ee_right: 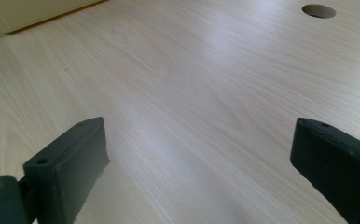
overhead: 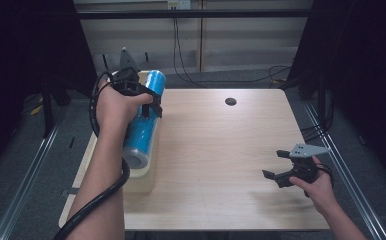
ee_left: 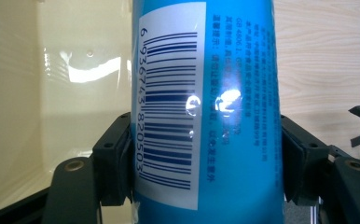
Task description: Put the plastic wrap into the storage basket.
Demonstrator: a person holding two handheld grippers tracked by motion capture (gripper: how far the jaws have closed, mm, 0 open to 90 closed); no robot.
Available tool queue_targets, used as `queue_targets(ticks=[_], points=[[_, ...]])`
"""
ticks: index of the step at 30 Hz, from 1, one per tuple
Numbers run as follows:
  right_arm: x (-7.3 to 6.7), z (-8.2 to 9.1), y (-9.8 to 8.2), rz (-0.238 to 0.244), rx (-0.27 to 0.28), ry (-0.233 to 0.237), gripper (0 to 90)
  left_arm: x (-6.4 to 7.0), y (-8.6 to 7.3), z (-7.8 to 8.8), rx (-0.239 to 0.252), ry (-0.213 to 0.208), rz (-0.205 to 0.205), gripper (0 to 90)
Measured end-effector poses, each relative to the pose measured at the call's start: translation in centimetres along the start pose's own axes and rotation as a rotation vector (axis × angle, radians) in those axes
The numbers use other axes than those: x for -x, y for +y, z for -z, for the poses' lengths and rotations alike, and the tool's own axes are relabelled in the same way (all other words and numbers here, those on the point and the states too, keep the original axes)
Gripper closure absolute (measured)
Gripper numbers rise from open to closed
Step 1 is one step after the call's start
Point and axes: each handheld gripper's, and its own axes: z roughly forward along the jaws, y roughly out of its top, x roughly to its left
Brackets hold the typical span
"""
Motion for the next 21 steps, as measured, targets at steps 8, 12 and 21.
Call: queue_targets(ticks=[8,12,21], points=[[-0.1,-0.1,0.0,0.003,-0.001,-0.003,3.7,-0.8,-0.3,0.1,0.008,0.021,0.027,32.4],[-0.1,-0.1,0.0,0.001,0.0,-0.007,3.7,-1.4,-0.4,0.5,0.016,0.028,0.041,32.4],[-0.1,-0.2,0.1,0.008,-0.003,0.003,3.7,-2.6,-0.8,0.3,0.017,0.066,0.061,32.4]])
